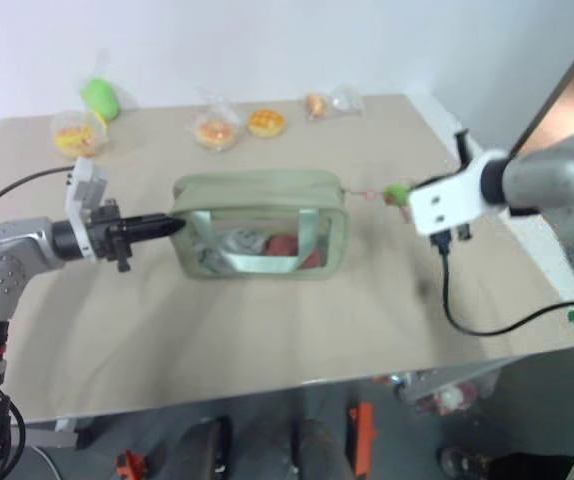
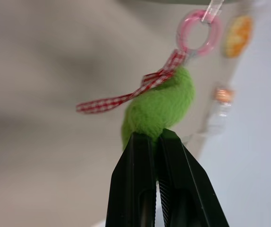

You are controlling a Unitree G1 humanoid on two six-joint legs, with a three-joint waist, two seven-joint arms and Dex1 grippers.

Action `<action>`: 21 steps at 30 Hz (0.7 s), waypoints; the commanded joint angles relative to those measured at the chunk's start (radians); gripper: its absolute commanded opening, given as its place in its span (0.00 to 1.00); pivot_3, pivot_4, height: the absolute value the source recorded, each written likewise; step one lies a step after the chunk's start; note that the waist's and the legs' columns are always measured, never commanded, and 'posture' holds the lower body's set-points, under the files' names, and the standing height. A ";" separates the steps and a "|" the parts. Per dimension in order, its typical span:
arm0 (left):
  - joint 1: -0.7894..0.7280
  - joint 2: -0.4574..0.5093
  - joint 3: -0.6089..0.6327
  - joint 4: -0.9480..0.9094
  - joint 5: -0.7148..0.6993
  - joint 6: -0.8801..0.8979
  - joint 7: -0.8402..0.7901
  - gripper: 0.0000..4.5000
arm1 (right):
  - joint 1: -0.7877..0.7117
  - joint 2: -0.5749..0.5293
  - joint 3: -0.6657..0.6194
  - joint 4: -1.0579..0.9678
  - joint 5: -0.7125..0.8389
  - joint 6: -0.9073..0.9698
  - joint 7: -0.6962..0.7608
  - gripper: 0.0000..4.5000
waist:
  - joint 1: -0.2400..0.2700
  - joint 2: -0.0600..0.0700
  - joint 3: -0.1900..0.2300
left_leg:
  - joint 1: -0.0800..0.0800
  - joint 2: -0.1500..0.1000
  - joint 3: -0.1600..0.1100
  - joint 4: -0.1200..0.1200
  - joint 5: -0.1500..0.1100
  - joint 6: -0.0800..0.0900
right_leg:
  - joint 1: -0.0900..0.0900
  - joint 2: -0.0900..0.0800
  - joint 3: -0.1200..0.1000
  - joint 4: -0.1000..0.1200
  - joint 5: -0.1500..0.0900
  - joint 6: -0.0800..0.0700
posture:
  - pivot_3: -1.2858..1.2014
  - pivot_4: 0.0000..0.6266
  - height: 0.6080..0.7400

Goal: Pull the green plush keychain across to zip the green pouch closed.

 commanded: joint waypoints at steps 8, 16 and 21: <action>-0.010 0.019 0.021 -0.013 -0.010 0.029 0.004 0.00 | 0.141 0.158 0.096 0.067 -0.154 -0.038 -0.187 0.01 | -0.002 0.000 0.000 | 0.001 0.000 0.004 0.002 0.000 0.001 | 0.000 0.000 0.005 0.000 0.003 0.003 | 0.52 0.24 1.00; -0.009 0.014 0.021 -0.016 -0.011 0.037 0.009 0.00 | 0.141 0.231 0.163 0.117 -0.159 -0.084 -0.160 0.01 | -0.012 -0.010 -0.006 | 0.004 0.000 0.005 0.002 0.000 0.001 | 0.002 0.001 0.006 0.000 0.003 0.003 | 0.52 0.24 1.00; 0.009 0.011 0.026 -0.029 -0.008 0.041 0.033 0.00 | 0.136 0.280 0.057 0.101 0.011 0.059 -0.105 0.01 | -0.023 -0.015 -0.009 | 0.011 0.001 0.005 0.001 0.000 0.001 | 0.009 0.001 0.006 0.000 0.002 0.001 | 0.52 0.24 1.00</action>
